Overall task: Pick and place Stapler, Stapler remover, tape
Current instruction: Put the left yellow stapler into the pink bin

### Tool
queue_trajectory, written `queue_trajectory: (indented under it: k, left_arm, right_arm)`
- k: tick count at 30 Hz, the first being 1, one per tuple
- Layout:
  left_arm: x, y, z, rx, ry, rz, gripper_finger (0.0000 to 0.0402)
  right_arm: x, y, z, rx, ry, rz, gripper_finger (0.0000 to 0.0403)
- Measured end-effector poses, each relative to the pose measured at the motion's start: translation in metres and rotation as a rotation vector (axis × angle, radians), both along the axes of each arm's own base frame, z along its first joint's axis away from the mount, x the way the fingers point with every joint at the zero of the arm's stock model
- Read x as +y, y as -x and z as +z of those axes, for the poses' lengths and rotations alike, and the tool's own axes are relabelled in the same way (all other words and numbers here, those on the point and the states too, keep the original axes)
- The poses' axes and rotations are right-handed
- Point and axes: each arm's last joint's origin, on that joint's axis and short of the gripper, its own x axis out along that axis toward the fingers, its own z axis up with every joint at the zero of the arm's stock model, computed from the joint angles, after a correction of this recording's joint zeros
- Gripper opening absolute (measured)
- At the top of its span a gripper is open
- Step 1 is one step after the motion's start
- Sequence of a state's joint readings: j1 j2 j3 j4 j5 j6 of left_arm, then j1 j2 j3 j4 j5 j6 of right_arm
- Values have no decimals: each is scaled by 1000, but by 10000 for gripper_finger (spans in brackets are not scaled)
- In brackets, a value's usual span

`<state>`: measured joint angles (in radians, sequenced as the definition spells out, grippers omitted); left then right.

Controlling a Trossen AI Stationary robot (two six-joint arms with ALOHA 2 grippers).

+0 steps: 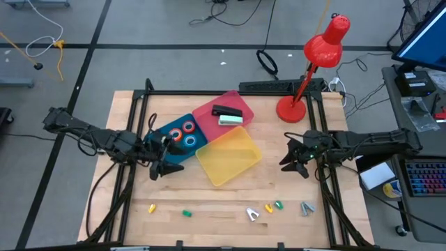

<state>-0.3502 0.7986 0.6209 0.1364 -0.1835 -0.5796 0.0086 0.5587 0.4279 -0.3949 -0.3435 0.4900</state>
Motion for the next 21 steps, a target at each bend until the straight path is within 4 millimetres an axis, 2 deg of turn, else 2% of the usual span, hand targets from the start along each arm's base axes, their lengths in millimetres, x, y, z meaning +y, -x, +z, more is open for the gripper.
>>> queue_trajectory:
  k: [7, 15, 18, 21]
  left_arm:
    - [-22, -17, -2, 118, 176, -59, 367]
    - [-70, -43, -17, 635, 535, -107, 367]
    - [-86, -43, -24, 831, 646, -67, 367]
    - [-97, -33, -38, 1002, 713, 41, 367]
  right_arm:
    - [0, -2, -6, -50, 21, 15, 151]
    - [0, -2, -6, -78, 50, 33, 153]
    - [0, -2, -6, -80, 50, 33, 151]
    - [0, -2, -5, -82, 50, 33, 151]
